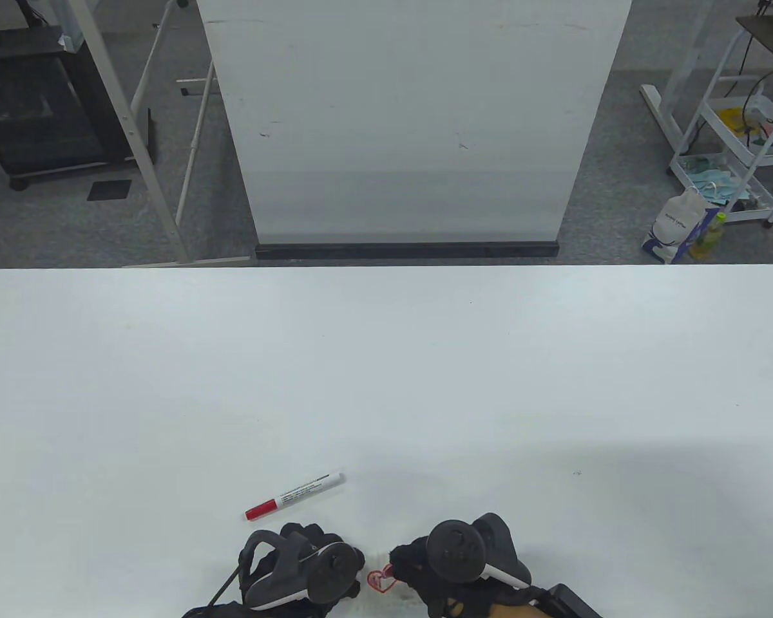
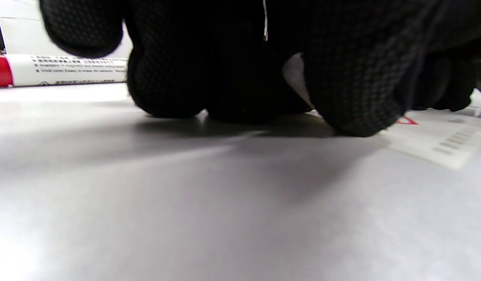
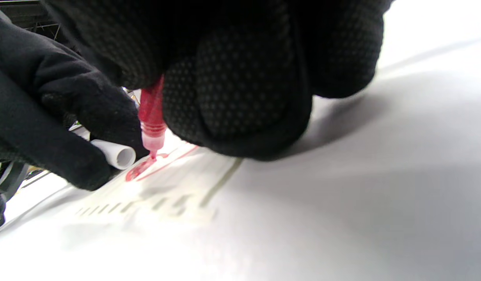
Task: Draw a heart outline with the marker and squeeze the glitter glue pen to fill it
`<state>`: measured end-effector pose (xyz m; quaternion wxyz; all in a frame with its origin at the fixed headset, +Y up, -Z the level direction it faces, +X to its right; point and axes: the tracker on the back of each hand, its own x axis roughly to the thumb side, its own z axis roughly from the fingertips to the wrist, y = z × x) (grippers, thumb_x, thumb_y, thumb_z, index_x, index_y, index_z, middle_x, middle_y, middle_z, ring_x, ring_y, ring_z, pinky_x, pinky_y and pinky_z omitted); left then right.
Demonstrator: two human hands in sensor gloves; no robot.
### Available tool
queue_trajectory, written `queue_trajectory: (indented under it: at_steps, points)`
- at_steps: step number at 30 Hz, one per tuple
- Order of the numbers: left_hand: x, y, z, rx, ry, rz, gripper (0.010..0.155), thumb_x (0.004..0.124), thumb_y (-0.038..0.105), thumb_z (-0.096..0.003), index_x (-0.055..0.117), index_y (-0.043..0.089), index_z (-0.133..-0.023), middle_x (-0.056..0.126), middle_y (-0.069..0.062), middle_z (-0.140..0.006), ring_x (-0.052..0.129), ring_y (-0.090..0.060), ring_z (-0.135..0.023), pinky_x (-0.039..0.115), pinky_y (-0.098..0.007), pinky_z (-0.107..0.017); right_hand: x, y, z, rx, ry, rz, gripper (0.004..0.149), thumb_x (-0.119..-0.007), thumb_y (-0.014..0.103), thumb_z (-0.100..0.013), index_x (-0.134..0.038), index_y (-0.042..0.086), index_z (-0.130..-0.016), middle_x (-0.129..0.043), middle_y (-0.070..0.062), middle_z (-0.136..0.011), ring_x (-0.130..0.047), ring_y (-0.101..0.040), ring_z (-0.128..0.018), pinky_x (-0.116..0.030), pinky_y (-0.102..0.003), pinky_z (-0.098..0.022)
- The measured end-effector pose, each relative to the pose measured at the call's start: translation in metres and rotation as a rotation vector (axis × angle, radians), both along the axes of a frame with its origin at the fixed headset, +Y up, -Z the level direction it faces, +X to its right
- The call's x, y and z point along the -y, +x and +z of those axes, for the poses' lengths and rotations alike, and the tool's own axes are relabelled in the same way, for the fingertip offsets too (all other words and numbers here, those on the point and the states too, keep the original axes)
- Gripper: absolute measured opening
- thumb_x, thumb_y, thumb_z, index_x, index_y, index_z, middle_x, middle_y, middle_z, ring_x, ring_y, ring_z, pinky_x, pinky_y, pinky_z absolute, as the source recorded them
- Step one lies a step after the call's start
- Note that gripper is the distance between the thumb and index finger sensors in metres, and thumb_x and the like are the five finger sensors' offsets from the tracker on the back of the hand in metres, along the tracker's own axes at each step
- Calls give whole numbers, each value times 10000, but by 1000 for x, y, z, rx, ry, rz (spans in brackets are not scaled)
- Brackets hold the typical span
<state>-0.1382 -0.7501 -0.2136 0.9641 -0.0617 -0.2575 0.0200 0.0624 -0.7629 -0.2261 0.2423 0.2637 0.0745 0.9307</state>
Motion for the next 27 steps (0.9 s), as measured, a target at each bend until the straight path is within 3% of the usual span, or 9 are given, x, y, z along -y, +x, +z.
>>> queue_trajectory:
  at_steps: [5, 11, 16, 22, 27]
  points:
    - [0, 0, 0, 1, 0, 0, 444, 957, 471, -383, 933, 280, -783, 1021, -22, -676, 980, -320, -602, 706, -621, -593, 1, -1, 0, -71, -19, 0, 400, -859, 412, -356, -991, 187, -660, -1080, -68, -459, -1092, -125, -220, -932, -357, -355]
    - [0, 0, 0, 2, 1, 1, 443, 957, 470, -384, 932, 280, -784, 1020, -21, -677, 980, -318, -602, 708, -620, -593, -2, -2, 1, -8, 35, 17, 402, -856, 403, -378, -969, 184, -695, -1067, -74, -504, -1091, -137, -264, -923, -367, -389]
    - [0, 0, -1, 1, 0, 2, 444, 957, 471, -384, 932, 280, -784, 1022, -21, -675, 980, -318, -602, 708, -620, -593, -2, -3, 2, -60, 22, 14, 400, -859, 413, -356, -993, 184, -656, -1082, -71, -451, -1092, -126, -215, -935, -357, -353]
    - [0, 0, -1, 2, 1, 2, 444, 957, 472, -383, 933, 281, -783, 1021, -21, -675, 980, -318, -603, 707, -620, -593, -3, -2, 1, -12, 45, 25, 402, -854, 405, -380, -968, 183, -695, -1068, -72, -504, -1092, -137, -264, -922, -366, -390]
    - [0, 0, -1, 1, 0, 1, 443, 957, 471, -384, 933, 279, -782, 1021, -21, -675, 981, -319, -600, 708, -620, -592, -3, 0, 2, -71, 34, 17, 400, -860, 415, -351, -1001, 180, -643, -1085, -68, -438, -1092, -126, -205, -936, -356, -347]
